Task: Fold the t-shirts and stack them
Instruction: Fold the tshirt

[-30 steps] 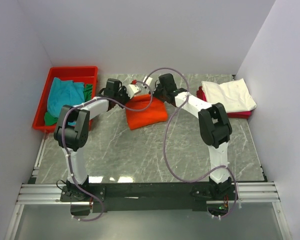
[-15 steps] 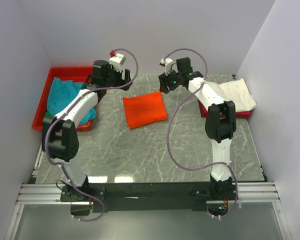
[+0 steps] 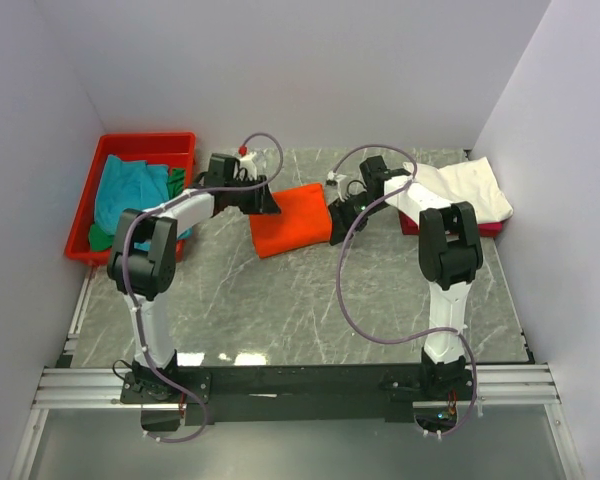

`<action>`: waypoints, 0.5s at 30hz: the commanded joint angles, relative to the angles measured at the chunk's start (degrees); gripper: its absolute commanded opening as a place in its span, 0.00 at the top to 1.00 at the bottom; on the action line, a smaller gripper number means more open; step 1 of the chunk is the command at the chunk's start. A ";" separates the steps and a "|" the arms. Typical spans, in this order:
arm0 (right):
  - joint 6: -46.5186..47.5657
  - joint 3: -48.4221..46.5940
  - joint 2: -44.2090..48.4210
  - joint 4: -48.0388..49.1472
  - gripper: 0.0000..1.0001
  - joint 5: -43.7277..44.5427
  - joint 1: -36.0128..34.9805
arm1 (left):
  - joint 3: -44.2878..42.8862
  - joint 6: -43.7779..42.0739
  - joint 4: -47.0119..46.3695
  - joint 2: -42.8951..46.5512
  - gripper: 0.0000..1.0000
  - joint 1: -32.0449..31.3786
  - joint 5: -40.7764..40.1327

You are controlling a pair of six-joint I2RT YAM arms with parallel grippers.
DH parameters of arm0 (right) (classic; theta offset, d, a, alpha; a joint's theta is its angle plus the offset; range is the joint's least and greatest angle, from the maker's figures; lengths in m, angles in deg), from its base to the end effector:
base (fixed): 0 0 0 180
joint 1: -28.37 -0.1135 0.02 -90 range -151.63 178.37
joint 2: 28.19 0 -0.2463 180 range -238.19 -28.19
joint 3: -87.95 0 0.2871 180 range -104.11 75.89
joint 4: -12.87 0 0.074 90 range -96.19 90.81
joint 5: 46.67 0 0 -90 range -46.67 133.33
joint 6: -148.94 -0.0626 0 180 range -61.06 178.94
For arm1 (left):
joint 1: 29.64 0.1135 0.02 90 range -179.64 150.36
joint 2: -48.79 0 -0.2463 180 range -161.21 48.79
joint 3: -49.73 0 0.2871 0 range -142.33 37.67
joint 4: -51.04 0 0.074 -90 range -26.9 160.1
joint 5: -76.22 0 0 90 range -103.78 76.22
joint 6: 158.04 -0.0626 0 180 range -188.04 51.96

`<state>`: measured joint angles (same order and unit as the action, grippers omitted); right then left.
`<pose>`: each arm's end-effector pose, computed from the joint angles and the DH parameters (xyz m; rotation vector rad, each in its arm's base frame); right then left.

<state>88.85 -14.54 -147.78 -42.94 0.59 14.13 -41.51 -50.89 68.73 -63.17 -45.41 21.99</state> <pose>0.4270 0.1522 0.1286 -1.1160 2.3461 0.9522 0.4505 -0.1652 0.1628 0.3243 2.2575 -1.0060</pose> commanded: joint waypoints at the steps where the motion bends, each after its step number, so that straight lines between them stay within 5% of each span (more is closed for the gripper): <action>1: -1.16 -2.29 1.91 0.24 0.37 -3.14 0.27 | -1.15 1.31 1.13 -2.11 0.59 -0.93 1.94; 8: -2.93 -3.35 6.36 0.67 0.53 2.66 0.53 | -2.12 -0.27 3.60 -7.65 0.61 -0.93 -2.02; 15: -7.93 -11.68 -0.89 -5.72 0.80 -11.56 -2.89 | -2.47 0.78 2.28 -8.80 0.61 -0.84 -2.90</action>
<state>83.50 -20.77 -145.53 -45.21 -3.45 13.54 -42.07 -50.30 71.55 -71.48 -46.18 20.44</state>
